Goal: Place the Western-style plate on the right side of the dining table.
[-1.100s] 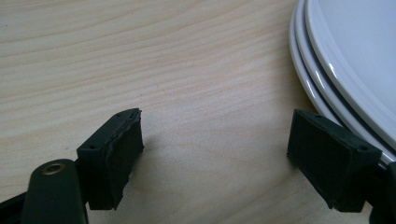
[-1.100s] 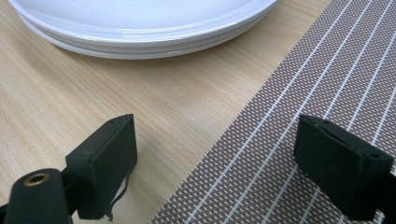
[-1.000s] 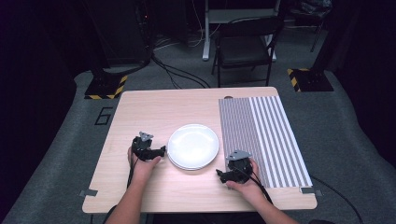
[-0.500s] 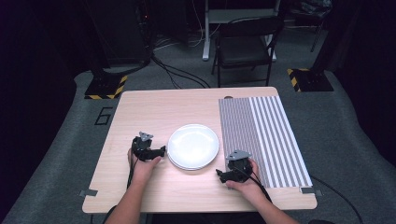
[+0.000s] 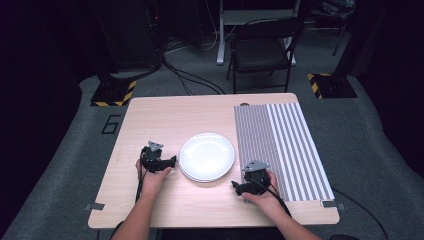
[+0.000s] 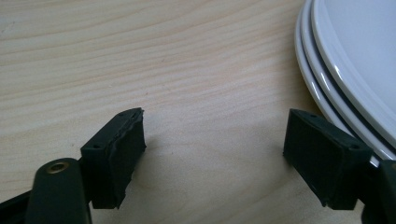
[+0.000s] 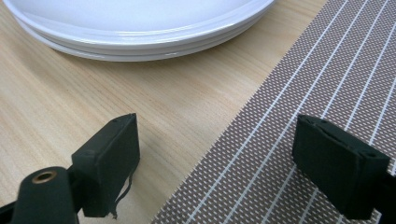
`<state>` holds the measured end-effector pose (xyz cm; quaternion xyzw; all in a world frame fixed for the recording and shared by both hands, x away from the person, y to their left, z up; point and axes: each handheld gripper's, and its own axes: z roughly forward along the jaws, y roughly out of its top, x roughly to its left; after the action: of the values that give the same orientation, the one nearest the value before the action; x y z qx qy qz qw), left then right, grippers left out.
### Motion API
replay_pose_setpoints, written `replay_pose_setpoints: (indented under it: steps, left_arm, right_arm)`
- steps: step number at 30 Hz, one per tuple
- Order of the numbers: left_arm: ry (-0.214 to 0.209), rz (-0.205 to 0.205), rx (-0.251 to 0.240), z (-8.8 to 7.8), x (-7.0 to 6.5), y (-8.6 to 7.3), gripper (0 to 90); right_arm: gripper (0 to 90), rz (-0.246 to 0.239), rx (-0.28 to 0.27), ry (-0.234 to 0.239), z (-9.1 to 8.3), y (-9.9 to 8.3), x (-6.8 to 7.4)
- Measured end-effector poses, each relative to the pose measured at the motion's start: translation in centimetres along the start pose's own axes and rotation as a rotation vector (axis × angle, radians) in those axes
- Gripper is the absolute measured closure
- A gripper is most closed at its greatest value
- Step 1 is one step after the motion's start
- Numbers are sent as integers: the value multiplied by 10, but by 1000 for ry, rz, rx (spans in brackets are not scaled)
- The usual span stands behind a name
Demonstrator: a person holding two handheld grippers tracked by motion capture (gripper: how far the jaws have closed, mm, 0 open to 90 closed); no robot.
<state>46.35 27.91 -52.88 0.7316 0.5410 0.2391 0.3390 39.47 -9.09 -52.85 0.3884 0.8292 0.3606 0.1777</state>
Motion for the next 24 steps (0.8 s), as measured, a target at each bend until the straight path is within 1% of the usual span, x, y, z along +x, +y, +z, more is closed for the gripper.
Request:
replay_pose_setpoints:
  steps: [5, 6, 9, 14, 18, 20, 21, 23, 24]
  left_arm:
    - [1, -4, -3, 0, 0, 0, 229]
    - [1, 3, 0, -1, 1, 0, 237]
    - [7, -10, -10, 0, 1, 0, 258]
    - [13, -12, -11, 0, 1, 0, 271]
    - [17, -22, -18, -1, 1, 0, 323]
    - [18, -23, -17, -1, 2, 0, 345]
    - [21, -24, -7, -3, 3, 1, 370]
    - [19, -50, -7, -4, 3, 1, 414]
    - [17, -61, -8, -6, 4, 2, 428]
  right_arm:
    - [155, 5, -1, -2, 0, 0, 0]
    - [159, 7, -2, -4, 0, 0, 0]
    - [169, 9, -6, -10, 0, 0, 0]
    - [192, 12, -9, -16, -1, 0, 0]
    - [239, 29, -16, -28, -1, 0, 0]
    - [263, 29, -20, -34, -1, 0, 0]
    - [279, 34, -24, -41, -2, 0, 0]
    - [299, 45, -29, -43, -2, 0, -1]
    - [310, 61, -34, -38, -3, 0, -2]
